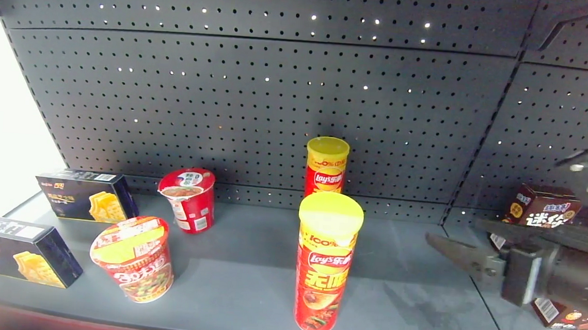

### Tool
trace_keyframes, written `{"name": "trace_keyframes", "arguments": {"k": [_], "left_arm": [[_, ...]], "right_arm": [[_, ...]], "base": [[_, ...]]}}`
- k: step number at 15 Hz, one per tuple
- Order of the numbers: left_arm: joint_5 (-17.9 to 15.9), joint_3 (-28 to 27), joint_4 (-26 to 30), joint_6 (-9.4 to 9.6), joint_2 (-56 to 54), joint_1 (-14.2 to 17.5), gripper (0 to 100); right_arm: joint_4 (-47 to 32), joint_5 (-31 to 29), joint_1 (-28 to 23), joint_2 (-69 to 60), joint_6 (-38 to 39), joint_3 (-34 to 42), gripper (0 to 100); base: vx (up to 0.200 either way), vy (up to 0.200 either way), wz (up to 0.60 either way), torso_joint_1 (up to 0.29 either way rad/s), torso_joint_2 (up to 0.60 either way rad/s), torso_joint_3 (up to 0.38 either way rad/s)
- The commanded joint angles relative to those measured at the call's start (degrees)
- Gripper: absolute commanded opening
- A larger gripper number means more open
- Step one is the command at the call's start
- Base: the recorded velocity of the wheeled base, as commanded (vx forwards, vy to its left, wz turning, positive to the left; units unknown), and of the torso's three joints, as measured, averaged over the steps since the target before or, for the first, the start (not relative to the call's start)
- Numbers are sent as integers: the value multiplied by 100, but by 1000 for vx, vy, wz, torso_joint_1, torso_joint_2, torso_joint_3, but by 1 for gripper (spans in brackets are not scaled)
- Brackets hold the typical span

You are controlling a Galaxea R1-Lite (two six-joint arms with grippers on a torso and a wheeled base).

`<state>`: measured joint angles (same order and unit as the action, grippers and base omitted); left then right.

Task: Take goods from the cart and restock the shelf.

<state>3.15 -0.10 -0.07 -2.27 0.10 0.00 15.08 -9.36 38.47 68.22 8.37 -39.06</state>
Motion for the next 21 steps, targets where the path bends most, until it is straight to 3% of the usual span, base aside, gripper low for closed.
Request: {"name": "trace_keyframes", "arguments": {"k": [1,5,8,10,12,13,14,15,17,21], "left_arm": [[2,1,-1,-2,8,0,100],[2,1,-1,-2,8,0,100],[2,1,-1,-2,8,0,100],[2,1,-1,-2,8,-9,100],[2,1,-1,-2,8,0,100],[2,1,-1,-2,8,-9,100],[2,1,-1,-2,8,0,100],[2,1,-1,-2,8,0,100],[2,1,-1,-2,8,0,100],[2,1,-1,-2,8,0,100]], "right_arm": [[30,339,-1035,-1759,-249,645,100],[-40,1358,-2230,-3412,-293,1419,100],[4,1481,-3004,-4335,-310,1990,100],[-40,1639,-3663,-5170,-574,2754,100],[-31,1428,-4216,-5864,-978,3633,100],[-225,980,-4348,-6356,-1013,3906,100],[-1025,655,-4296,-6690,-996,3906,100],[-1306,550,-4243,-6708,-925,3897,100],[-1631,655,-3891,-6822,-837,3888,100],[-1543,743,-3909,-6822,-820,3897,100]], "base": [[0,0,0,0,0,0],[0,0,0,0,0,0],[0,0,0,0,0,0],[0,0,0,0,0,0],[0,0,0,0,0,0],[0,0,0,0,0,0],[0,0,0,0,0,0],[0,0,0,0,0,0],[0,0,0,0,0,0],[0,0,0,0,0,0]]}}
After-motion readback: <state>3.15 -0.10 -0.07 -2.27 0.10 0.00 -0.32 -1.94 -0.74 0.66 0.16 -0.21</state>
